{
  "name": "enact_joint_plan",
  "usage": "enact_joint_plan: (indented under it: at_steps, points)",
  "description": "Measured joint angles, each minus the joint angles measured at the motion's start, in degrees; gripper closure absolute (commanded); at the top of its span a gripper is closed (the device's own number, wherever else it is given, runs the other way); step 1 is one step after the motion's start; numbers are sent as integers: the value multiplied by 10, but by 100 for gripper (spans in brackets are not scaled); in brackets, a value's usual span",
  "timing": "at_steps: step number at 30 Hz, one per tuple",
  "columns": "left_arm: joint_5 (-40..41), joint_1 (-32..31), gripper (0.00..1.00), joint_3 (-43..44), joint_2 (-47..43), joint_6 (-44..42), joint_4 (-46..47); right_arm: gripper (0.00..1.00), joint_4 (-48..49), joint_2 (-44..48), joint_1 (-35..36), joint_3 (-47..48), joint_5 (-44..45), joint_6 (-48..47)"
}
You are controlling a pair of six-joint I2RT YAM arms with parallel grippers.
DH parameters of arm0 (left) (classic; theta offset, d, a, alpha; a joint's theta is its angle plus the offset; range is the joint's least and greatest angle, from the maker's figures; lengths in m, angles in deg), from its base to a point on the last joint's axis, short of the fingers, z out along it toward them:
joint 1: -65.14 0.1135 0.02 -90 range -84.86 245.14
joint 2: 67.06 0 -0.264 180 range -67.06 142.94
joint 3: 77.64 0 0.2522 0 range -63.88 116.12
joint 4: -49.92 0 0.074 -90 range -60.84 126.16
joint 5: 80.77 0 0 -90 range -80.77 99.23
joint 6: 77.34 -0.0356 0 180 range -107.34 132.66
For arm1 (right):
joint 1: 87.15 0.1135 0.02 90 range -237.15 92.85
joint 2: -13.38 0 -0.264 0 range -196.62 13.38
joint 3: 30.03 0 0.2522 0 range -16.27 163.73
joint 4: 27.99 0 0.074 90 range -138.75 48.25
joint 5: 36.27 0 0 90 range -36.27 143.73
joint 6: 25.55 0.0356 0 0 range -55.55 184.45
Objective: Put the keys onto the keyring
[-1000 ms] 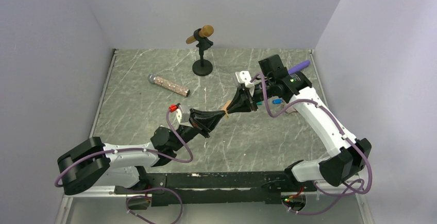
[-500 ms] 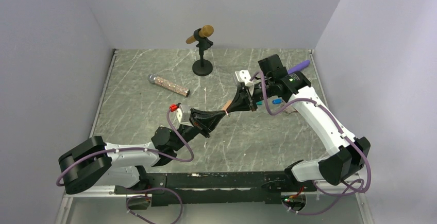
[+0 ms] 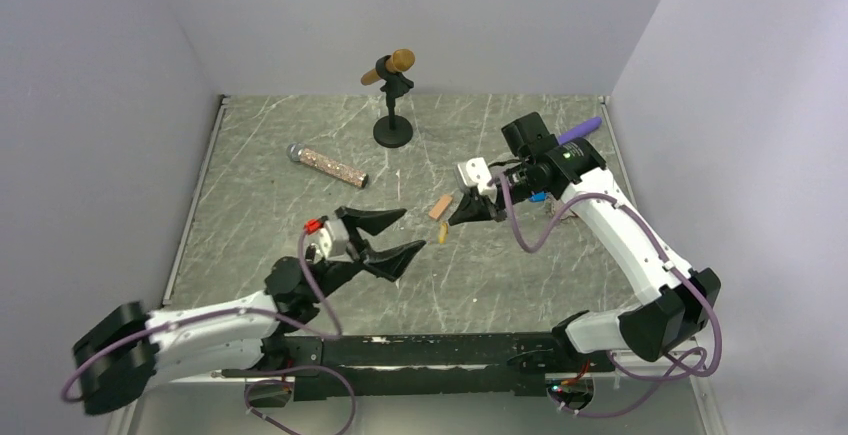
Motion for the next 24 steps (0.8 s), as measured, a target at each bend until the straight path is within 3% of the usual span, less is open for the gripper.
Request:
enact_joint_plan:
  at_steps: [6,9,15,24]
  points:
    - [14,1,18,12,-239,-143,-273,100,-89,6,0,0,59,-193]
    - [47,1,18,33,-307,-200,-392,100,-134,2,0,2,59,-290]
    - [104,2,17,64,-365,-287,-568,100,-189,-11,26,11,16,-406]
    - [116,2,16,103,-373,-356,-731,100,-206,-11,96,12,-24,-420]
